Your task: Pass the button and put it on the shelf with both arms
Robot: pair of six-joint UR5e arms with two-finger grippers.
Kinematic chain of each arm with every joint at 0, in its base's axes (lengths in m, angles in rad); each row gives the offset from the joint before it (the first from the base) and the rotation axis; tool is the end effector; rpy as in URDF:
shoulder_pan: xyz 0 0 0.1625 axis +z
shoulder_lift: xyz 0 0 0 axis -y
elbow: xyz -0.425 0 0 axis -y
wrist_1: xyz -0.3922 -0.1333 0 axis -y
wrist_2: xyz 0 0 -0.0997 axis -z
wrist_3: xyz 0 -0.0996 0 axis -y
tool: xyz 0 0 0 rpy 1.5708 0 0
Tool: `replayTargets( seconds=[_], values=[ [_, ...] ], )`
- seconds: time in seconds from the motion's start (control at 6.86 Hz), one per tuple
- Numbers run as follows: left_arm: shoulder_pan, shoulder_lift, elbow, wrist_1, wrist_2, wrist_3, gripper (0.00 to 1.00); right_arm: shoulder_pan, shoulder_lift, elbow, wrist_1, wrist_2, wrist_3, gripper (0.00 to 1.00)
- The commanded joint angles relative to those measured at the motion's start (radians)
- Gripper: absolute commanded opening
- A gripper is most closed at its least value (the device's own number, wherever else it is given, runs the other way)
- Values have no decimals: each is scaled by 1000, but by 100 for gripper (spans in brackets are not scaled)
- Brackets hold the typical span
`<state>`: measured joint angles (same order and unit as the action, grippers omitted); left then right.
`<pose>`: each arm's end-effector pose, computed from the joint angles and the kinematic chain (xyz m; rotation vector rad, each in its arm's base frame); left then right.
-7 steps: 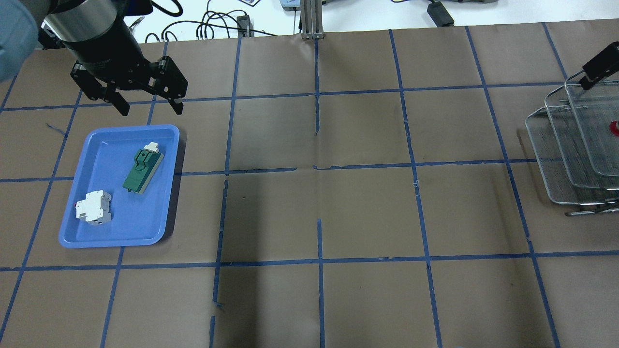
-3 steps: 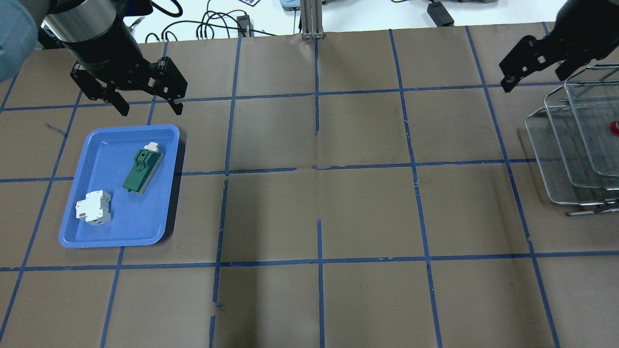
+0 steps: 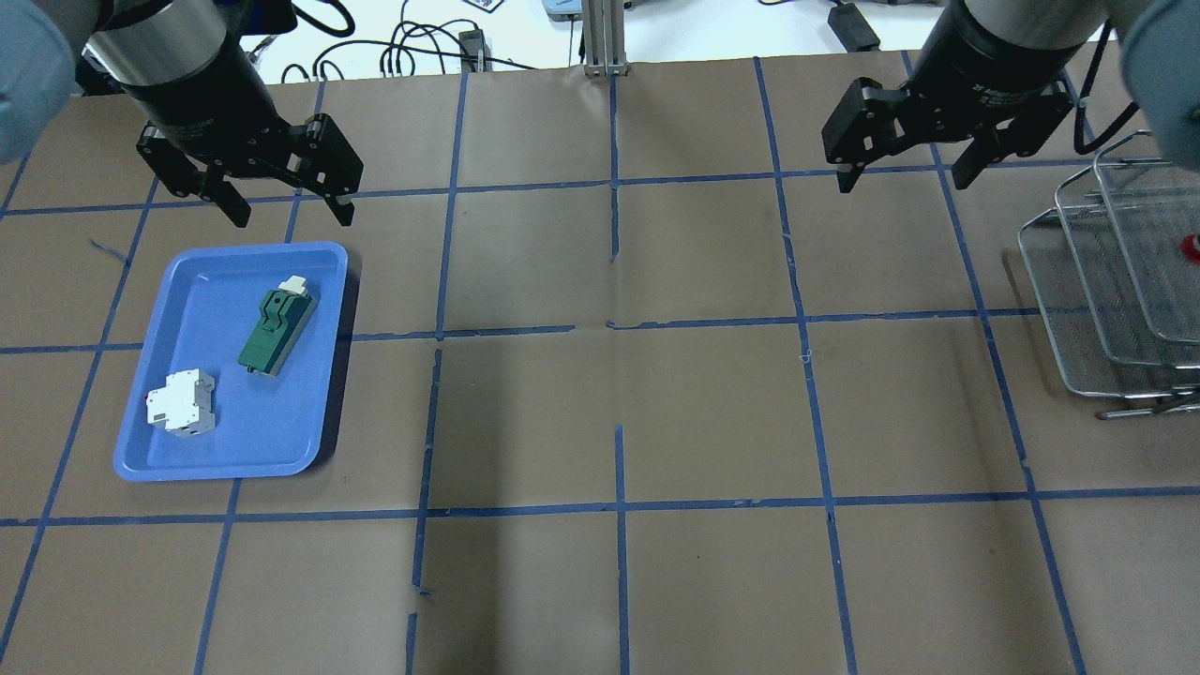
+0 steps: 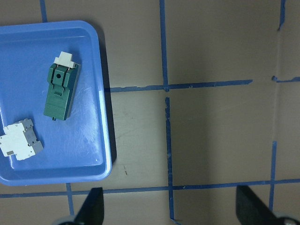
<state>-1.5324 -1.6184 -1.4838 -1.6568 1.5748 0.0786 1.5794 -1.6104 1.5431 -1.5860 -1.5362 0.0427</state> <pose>-0.1133 -0.5118 0.4983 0.0633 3.1388 0.0734 0.1409 -0.4809 0.5226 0.0507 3.1019 -0.1266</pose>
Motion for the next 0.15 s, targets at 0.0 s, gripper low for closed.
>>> replayTargets(
  seconds=[0.0],
  values=[
    [0, 0, -3, 2, 1, 1, 100, 4, 1, -1, 0, -1, 8, 100]
  ],
)
